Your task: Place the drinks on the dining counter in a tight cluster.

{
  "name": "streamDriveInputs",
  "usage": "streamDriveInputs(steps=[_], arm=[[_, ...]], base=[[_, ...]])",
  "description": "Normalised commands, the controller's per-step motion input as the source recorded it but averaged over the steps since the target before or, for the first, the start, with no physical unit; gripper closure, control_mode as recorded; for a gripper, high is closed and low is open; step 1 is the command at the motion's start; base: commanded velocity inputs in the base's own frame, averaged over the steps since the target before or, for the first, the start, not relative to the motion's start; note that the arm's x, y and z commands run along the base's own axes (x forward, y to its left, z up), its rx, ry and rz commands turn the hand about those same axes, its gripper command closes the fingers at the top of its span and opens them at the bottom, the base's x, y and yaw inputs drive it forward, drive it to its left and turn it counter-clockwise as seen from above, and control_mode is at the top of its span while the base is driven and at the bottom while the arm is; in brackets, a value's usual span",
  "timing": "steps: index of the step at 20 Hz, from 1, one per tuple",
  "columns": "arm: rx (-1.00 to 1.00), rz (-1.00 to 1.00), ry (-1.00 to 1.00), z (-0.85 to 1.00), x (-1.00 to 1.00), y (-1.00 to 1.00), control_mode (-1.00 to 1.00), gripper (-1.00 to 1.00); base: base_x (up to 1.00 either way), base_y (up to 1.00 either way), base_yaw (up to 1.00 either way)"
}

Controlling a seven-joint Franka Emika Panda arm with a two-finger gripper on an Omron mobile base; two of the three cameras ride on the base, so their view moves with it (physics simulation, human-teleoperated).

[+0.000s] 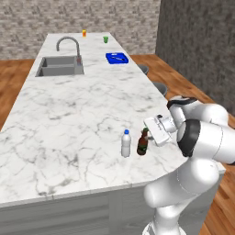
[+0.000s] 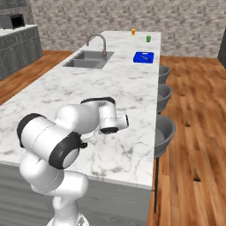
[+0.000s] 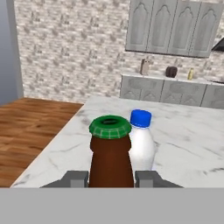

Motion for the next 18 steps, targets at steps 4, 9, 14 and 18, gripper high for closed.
streamDriveInputs(steps=[4, 9, 14, 18], arm=[[0.00, 0.00, 0.00, -0.17, 0.11, 0.00, -1.00, 1.00], [0.00, 0.00, 0.00, -0.14, 0.07, 0.00, -1.00, 1.00], [0.00, 0.00, 0.00, -0.18, 0.08, 0.00, -1.00, 1.00], [-0.01, 0.00, 0.00, -0.09, 0.20, 0.00, -1.00, 1.00]], base=[[0.00, 0.00, 0.00], [0.00, 0.00, 0.00], [0.00, 0.00, 0.00], [0.00, 0.00, 0.00]])
